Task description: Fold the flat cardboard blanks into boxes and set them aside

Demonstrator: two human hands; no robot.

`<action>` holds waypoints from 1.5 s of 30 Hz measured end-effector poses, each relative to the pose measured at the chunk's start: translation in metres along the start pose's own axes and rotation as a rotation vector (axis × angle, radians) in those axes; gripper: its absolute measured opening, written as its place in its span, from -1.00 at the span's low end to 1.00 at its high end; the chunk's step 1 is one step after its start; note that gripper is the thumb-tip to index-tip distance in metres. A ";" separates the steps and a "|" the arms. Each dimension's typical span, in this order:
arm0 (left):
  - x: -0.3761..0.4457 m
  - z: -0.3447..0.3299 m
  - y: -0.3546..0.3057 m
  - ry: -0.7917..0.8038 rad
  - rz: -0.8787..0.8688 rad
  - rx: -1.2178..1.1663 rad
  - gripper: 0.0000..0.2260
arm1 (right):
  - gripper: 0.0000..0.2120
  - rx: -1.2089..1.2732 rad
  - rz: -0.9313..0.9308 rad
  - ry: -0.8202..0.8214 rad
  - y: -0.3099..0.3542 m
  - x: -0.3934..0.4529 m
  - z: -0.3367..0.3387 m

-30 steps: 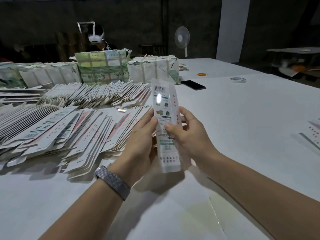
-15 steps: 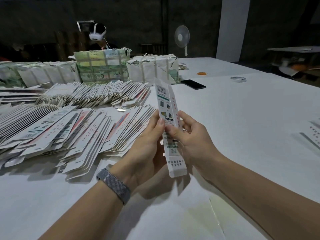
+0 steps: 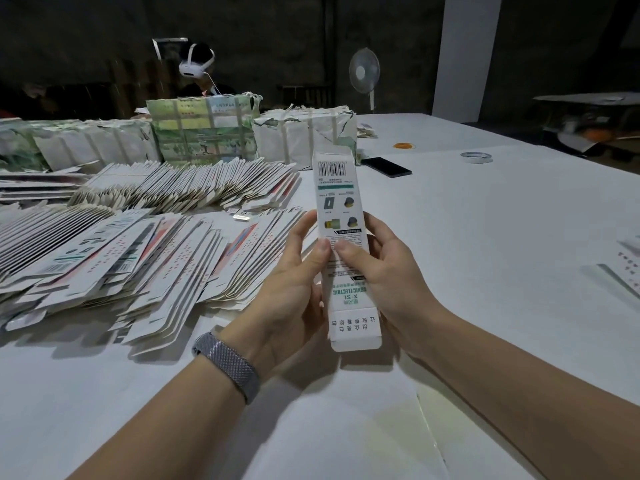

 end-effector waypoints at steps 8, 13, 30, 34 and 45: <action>-0.001 0.005 -0.005 -0.054 -0.024 0.197 -0.55 | -0.75 0.048 -0.074 -0.062 0.000 0.004 0.008; -0.002 0.009 -0.010 -0.065 -0.023 0.278 -0.57 | -0.76 0.055 -0.046 -0.090 -0.002 0.004 0.007; -0.004 0.014 -0.037 -0.167 -0.246 0.293 -0.54 | -0.77 -0.025 0.017 0.115 0.011 -0.002 -0.003; -0.003 0.010 -0.034 -0.122 -0.218 0.211 -0.56 | -0.76 -0.069 0.050 0.099 0.018 0.001 0.001; -0.006 0.007 -0.029 0.014 -0.192 0.272 -0.30 | -0.56 0.034 0.054 0.079 0.024 0.003 0.008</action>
Point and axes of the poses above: each hand's wrist, its own x-axis towards the middle knuckle, its own z-axis out of the back of the hand, y = z × x, the point moved 6 cm from there along x, towards the middle knuckle, and after that the axes turned 3 degrees about -y, right-handed, at the moved point
